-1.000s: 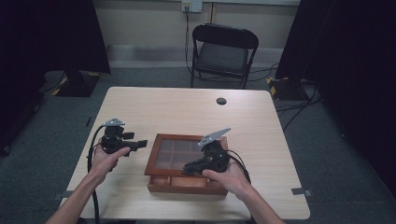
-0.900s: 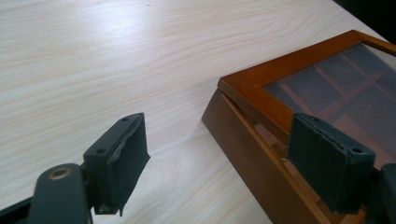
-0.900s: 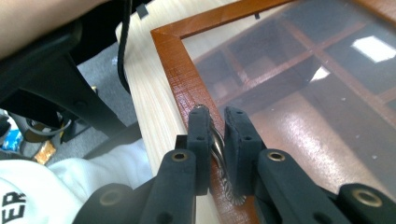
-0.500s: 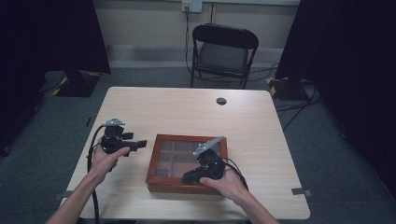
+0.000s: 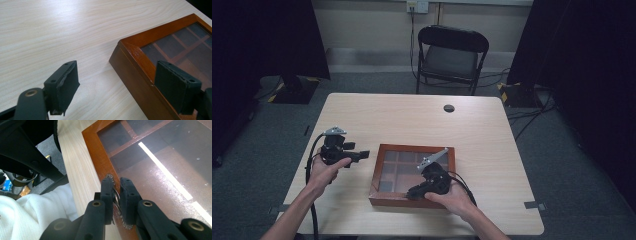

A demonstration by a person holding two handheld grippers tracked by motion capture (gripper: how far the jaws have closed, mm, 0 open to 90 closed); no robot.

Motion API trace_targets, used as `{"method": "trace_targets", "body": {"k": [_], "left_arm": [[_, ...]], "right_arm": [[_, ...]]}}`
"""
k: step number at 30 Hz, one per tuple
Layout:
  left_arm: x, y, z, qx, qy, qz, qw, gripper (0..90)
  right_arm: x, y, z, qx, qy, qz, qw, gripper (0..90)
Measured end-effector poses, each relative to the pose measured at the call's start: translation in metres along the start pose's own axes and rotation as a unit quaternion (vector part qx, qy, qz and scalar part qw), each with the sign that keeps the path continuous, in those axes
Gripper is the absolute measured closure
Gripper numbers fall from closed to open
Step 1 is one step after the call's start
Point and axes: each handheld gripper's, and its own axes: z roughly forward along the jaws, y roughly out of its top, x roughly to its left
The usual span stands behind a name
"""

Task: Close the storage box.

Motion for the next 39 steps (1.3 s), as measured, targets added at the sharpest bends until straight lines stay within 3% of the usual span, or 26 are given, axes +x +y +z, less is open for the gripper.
{"method": "trace_targets", "body": {"k": [4,7,9,12,14,17,22,28,31,34,39], "left_arm": [[0.000,0.000,0.000,0.000,0.000,-0.003,1.0000,19.3],[0.001,0.000,0.000,0.000,0.001,-0.005,1.0000,19.3],[0.001,0.000,-0.001,-0.001,0.002,-0.005,1.0000,19.3],[0.001,0.001,-0.001,0.002,0.003,-0.004,1.0000,19.4],[-0.001,0.001,-0.001,0.001,0.000,-0.003,1.0000,19.4],[-0.003,0.001,-0.001,0.004,0.000,0.001,1.0000,19.4],[-0.007,0.000,-0.002,0.015,-0.003,0.008,0.9999,19.3],[-0.005,-0.009,-0.010,0.026,0.006,0.015,0.9996,19.3],[0.001,-0.011,-0.013,0.026,0.013,0.010,0.9995,19.3],[0.006,-0.014,-0.015,0.034,0.018,0.010,0.9992,19.3],[0.018,-0.025,-0.019,0.049,0.032,0.008,0.9983,18.4]], "right_arm": [[-0.001,0.000,0.000,-0.005,0.007,0.004,1.0000,81.7],[-0.003,0.001,-0.006,-0.026,-0.003,0.016,0.9995,68.0],[-0.006,0.002,-0.014,-0.042,-0.010,0.023,0.9988,66.2],[-0.012,0.002,-0.027,-0.083,-0.027,0.027,0.9959,63.1],[-0.015,0.001,-0.037,-0.111,-0.044,0.037,0.9922,57.9],[-0.021,-0.002,-0.050,-0.127,-0.072,0.051,0.9879,50.8],[-0.036,-0.019,-0.073,-0.154,-0.120,0.082,0.9772,42.5],[-0.049,-0.043,-0.096,-0.170,-0.151,0.119,0.9665,31.3],[-0.056,-0.057,-0.107,-0.171,-0.179,0.144,0.9581,27.6],[-0.065,-0.071,-0.115,-0.171,-0.206,0.174,0.9477,25.3],[-0.084,-0.096,-0.122,-0.151,-0.234,0.210,0.9372,23.7]]}}
